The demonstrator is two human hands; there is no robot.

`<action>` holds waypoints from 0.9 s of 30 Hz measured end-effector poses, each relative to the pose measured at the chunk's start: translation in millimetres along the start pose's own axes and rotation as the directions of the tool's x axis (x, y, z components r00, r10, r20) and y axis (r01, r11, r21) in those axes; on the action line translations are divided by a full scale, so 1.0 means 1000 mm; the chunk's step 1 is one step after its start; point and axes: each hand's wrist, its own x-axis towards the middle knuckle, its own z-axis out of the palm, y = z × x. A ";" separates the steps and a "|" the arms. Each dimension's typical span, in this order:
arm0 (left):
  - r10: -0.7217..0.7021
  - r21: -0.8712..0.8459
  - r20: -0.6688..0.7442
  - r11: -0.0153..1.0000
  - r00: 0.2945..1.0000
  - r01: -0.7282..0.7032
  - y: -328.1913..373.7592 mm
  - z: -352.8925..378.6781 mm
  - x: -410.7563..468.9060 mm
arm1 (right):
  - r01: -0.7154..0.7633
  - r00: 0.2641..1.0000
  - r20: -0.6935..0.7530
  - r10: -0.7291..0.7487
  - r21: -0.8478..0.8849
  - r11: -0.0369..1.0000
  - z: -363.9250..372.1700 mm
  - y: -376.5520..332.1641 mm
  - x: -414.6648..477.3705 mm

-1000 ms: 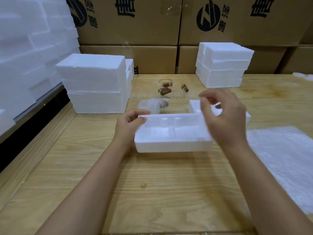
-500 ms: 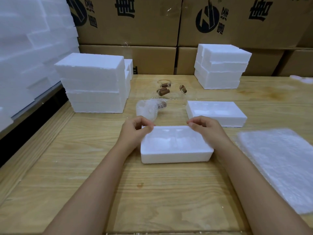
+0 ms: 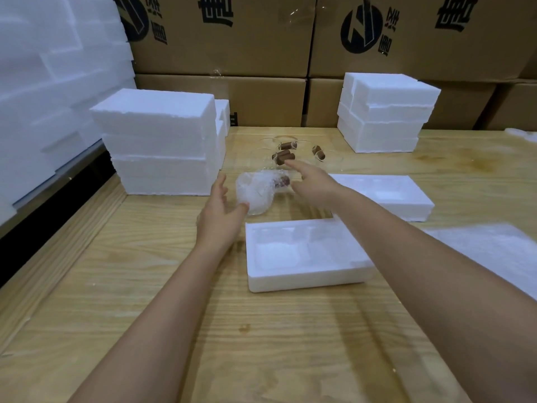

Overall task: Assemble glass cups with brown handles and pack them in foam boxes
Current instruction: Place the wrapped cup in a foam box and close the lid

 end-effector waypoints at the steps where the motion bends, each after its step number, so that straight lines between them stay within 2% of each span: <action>1: 0.001 0.043 0.027 0.999 1.000 -0.002 -0.001 0.000 0.001 | 0.001 0.999 0.043 0.000 -0.032 0.999 0.002 0.001 0.003; 3: 0.030 0.086 0.057 0.996 0.998 -0.035 -0.002 0.000 0.002 | 0.029 0.997 0.070 -0.026 -0.040 0.999 0.008 0.003 0.007; 6: 0.102 0.086 0.061 0.990 0.993 -0.107 -0.002 0.000 0.002 | 0.026 0.999 0.029 -0.026 0.016 1.000 0.011 0.006 0.007; 11: 0.127 -0.092 0.068 0.988 0.990 -0.121 0.002 -0.002 -0.001 | 0.056 0.998 -0.004 -0.056 0.121 0.991 0.002 0.013 -0.006; 17: 0.260 -0.240 0.099 0.943 0.961 -0.231 0.027 -0.013 -0.007 | 0.155 0.988 -0.032 -0.152 0.155 0.976 -0.031 0.007 -0.038; 20: 0.340 -0.235 0.204 0.927 0.918 -0.292 0.042 -0.023 -0.012 | 0.165 0.985 0.009 -0.173 0.245 0.955 -0.046 0.008 -0.056; 22: 0.355 -0.267 0.298 0.922 0.886 -0.280 0.048 -0.029 -0.014 | 0.146 0.983 0.065 -0.172 0.292 0.945 -0.054 0.009 -0.066; 27: 0.297 -0.240 0.510 0.950 0.807 -0.199 0.052 -0.042 -0.015 | 0.096 0.958 0.227 -0.172 0.312 0.945 -0.060 0.010 -0.081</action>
